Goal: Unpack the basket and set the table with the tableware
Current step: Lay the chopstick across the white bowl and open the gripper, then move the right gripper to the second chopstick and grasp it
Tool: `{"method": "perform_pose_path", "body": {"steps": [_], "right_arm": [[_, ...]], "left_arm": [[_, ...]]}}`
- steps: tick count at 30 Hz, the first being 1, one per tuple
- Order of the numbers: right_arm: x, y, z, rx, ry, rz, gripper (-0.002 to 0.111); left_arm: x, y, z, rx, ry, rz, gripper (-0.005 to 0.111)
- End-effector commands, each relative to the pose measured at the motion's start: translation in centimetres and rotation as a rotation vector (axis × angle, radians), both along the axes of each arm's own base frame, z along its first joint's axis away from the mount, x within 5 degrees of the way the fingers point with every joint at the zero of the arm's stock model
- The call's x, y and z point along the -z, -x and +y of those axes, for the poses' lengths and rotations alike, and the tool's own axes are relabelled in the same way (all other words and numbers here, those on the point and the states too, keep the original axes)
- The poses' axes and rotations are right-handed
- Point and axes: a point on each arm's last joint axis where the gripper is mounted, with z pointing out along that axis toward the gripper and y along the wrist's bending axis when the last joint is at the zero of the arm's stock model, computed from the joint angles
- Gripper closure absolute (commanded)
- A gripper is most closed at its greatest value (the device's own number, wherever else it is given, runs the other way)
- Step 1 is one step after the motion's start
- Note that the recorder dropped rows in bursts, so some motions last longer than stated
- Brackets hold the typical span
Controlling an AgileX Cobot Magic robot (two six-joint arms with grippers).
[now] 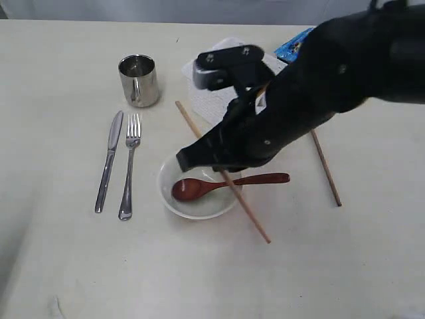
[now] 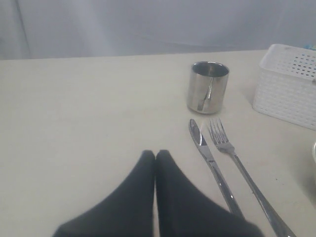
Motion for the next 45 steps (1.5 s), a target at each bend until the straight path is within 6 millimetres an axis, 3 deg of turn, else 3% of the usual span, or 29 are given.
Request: {"method": "perform_pose_path", "body": {"steps": [1, 8, 14, 20, 26, 30, 35, 39, 45], "right_arm": [[1.3, -0.7, 2.0, 0.025, 0.013, 0.046, 0.109], [2.4, -2.6, 3.1, 0.086, 0.123, 0.084, 0.109], [4.6, -2.7, 3.2, 0.094, 0.190, 0.134, 0.108], [4.6, -2.8, 3.2, 0.089, 0.183, 0.125, 0.108], [3.8, -2.7, 3.1, 0.075, 0.177, 0.104, 0.074], [1.6, -2.6, 2.6, 0.062, 0.152, 0.040, 0.070], [-3.0, -1.7, 1.0, 0.046, 0.110, -0.068, 0.070], [-6.7, -1.2, -1.7, 0.071, 0.178, -0.201, 0.070], [-9.3, -2.8, -7.7, 0.271, 0.316, -0.294, 0.070]], "left_arm": [[0.0, 0.0, 0.0, 0.004, -0.002, -0.011, 0.107], [0.0, 0.0, 0.0, 0.004, -0.002, -0.011, 0.107], [0.0, 0.0, 0.0, 0.004, -0.002, -0.011, 0.107], [0.0, 0.0, 0.0, 0.004, -0.002, -0.011, 0.107], [0.0, 0.0, 0.0, 0.004, -0.002, -0.011, 0.107], [0.0, 0.0, 0.0, 0.004, -0.002, -0.011, 0.107], [0.0, 0.0, 0.0, 0.004, -0.002, -0.011, 0.107], [0.0, 0.0, 0.0, 0.004, -0.002, -0.011, 0.107], [0.0, 0.0, 0.0, 0.004, -0.002, -0.011, 0.107]]}}
